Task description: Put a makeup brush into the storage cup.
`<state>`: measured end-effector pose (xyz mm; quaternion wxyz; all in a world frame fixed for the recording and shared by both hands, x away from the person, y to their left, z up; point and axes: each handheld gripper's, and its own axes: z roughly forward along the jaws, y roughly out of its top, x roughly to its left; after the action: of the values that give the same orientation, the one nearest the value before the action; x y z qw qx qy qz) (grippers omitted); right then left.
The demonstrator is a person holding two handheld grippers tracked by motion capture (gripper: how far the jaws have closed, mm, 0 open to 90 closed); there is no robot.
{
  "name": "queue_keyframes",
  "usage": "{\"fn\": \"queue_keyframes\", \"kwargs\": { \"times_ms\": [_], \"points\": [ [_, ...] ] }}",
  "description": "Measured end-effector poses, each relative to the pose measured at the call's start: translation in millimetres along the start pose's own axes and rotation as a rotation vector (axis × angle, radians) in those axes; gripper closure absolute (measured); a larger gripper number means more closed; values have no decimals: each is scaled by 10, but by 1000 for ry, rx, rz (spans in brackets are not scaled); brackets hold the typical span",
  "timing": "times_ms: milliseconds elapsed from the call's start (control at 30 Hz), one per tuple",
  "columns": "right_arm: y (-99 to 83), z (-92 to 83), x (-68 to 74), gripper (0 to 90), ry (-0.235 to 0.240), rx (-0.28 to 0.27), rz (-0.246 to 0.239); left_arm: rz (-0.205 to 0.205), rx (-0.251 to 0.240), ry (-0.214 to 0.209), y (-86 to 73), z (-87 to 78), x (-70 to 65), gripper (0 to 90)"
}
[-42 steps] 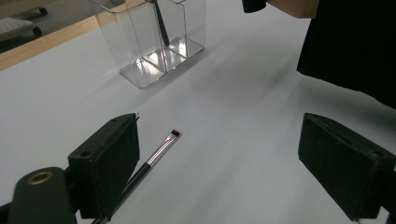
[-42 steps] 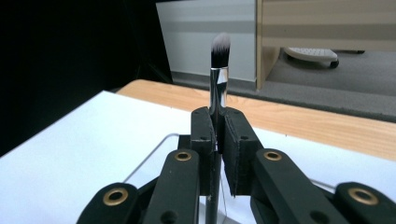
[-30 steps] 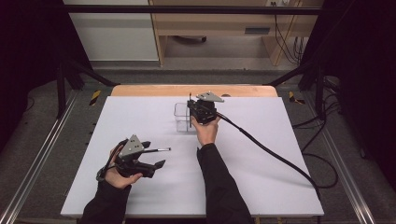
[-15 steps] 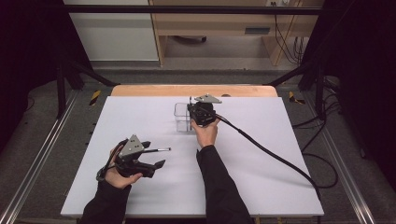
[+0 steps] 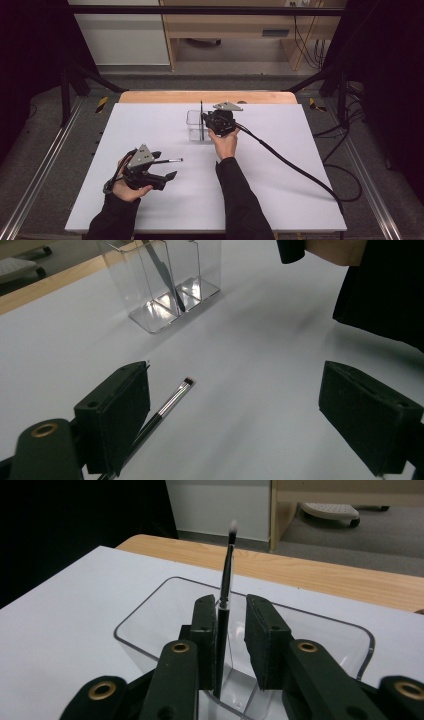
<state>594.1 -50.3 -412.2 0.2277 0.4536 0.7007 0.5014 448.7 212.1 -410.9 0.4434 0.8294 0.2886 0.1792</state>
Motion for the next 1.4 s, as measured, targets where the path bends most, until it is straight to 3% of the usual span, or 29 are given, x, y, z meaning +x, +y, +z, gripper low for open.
{"fn": "queue_keyframes", "kwargs": {
  "times_ms": [200,533,733,1067,1400],
  "points": [
    [45,-167,41,616,49,-26,-19,-2,1,2,-2,-5,10,119],
    [64,-491,86,376,119,-4,-66,-5,-3,3,0,-8,18,117],
    [45,-681,39,300,139,6,-52,-7,-5,1,1,-6,21,114],
    [-5,-956,-42,201,133,6,-67,-15,-12,3,1,-22,36,110],
    [-145,-1221,-170,153,135,-5,-61,-17,-7,3,0,-12,40,102]
  ]
}}
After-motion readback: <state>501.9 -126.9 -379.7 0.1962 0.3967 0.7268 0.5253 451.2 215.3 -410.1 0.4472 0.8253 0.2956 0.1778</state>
